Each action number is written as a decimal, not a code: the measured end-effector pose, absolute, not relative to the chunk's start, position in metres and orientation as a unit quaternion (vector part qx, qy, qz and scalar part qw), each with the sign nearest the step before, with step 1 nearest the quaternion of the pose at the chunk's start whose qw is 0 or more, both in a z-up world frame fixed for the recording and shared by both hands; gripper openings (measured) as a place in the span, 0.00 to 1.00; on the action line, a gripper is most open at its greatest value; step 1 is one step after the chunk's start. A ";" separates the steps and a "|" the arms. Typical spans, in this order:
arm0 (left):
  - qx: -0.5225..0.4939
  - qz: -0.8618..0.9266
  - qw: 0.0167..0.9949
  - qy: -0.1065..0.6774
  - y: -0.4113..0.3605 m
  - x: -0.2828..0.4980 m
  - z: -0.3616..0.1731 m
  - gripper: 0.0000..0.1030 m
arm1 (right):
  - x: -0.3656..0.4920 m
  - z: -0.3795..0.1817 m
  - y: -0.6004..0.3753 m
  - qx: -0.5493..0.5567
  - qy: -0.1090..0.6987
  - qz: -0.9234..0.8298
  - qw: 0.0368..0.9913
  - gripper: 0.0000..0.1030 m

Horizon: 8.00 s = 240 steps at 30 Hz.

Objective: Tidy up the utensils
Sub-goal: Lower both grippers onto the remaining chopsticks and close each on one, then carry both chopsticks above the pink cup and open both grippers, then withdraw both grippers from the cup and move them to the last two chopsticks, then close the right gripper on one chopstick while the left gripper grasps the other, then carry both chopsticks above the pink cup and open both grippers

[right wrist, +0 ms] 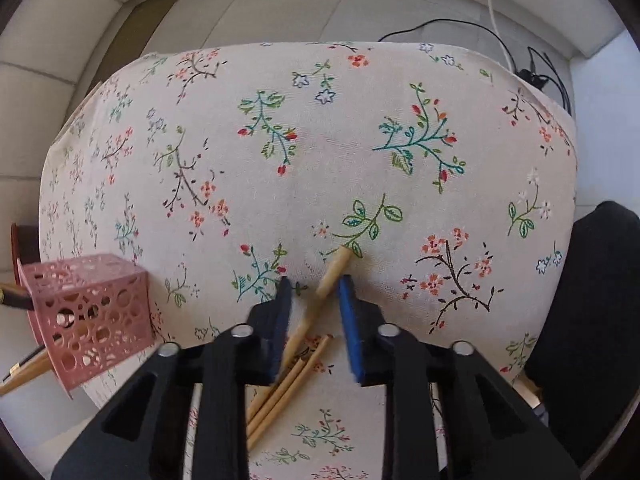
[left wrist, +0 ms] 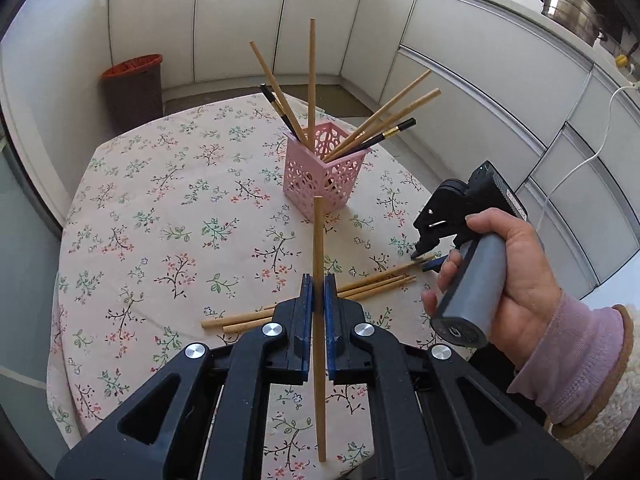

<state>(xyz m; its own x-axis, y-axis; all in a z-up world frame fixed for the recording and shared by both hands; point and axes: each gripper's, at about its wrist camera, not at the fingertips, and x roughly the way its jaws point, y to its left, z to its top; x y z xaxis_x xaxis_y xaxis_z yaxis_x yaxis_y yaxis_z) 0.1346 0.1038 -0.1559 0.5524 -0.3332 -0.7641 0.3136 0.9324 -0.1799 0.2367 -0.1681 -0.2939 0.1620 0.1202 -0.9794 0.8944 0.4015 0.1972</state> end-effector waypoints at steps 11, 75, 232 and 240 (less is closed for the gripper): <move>-0.048 -0.168 0.890 0.421 0.126 0.133 -0.148 0.05 | 0.215 -0.297 -0.197 0.576 0.480 -0.293 0.593 0.08; -0.026 -0.097 0.959 0.266 0.025 0.218 0.001 0.05 | 0.238 0.061 -0.165 0.185 0.245 0.076 0.949 0.07; -0.068 -0.077 0.868 0.486 0.094 0.132 -0.169 0.06 | 0.131 -0.094 -0.125 0.069 0.373 0.242 0.893 0.08; -0.040 -0.101 0.923 0.370 0.066 0.133 -0.049 0.06 | 0.143 -0.010 -0.131 0.072 0.321 0.247 0.911 0.08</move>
<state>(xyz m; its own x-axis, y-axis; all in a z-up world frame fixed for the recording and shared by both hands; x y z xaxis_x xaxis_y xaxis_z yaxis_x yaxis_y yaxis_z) 0.1327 0.0656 -0.0492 0.7065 -0.2154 -0.6741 0.1556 0.9765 -0.1490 0.1433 -0.1311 -0.0101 0.6712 0.4969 -0.5501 -0.4038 0.8674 0.2908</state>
